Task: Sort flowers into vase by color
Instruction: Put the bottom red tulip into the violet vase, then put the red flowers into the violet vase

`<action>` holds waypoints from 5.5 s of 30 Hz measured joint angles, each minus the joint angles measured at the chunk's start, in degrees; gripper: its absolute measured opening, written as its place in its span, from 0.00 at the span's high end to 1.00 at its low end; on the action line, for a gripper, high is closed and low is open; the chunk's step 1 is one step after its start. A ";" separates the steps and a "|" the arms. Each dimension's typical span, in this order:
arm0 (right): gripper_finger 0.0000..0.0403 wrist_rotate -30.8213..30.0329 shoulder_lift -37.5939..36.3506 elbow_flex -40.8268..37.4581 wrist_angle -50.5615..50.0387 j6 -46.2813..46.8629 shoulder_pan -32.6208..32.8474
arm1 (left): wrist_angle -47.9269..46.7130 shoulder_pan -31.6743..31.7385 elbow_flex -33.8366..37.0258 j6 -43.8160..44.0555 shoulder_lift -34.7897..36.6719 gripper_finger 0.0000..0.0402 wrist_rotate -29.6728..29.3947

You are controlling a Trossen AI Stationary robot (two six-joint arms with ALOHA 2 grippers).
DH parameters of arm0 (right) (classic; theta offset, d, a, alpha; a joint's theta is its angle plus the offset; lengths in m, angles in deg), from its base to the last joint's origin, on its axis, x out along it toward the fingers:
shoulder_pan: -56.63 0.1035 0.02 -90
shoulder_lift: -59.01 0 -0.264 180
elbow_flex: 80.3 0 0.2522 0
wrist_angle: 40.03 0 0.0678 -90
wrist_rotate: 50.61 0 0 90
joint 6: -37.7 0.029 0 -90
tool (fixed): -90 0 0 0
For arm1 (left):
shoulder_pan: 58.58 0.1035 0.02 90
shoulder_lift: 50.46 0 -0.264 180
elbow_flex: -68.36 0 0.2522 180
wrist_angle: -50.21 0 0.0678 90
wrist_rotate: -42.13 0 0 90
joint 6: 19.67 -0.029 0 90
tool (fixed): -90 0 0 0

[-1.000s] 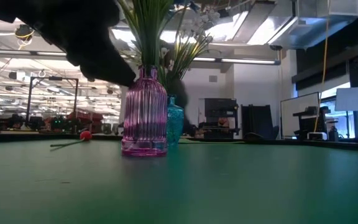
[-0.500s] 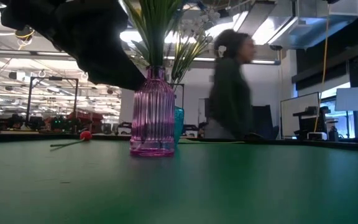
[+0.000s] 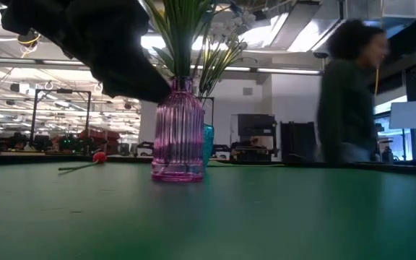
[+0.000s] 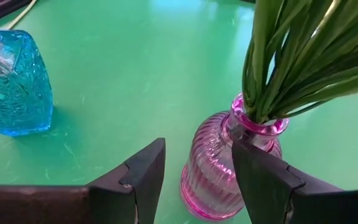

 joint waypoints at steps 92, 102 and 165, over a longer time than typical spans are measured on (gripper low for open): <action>0.99 -1.38 3.08 2.69 -6.89 0.71 0.44 | -2.77 -0.24 0.97 0.79 2.54 0.70 1.52; 0.99 -0.02 3.08 2.73 -6.90 2.75 -1.44 | 9.38 -0.27 0.91 -4.25 -3.92 0.69 2.17; 0.19 -6.68 3.45 36.24 -103.68 42.93 4.00 | -1.19 1.96 0.82 3.98 -1.12 0.35 0.49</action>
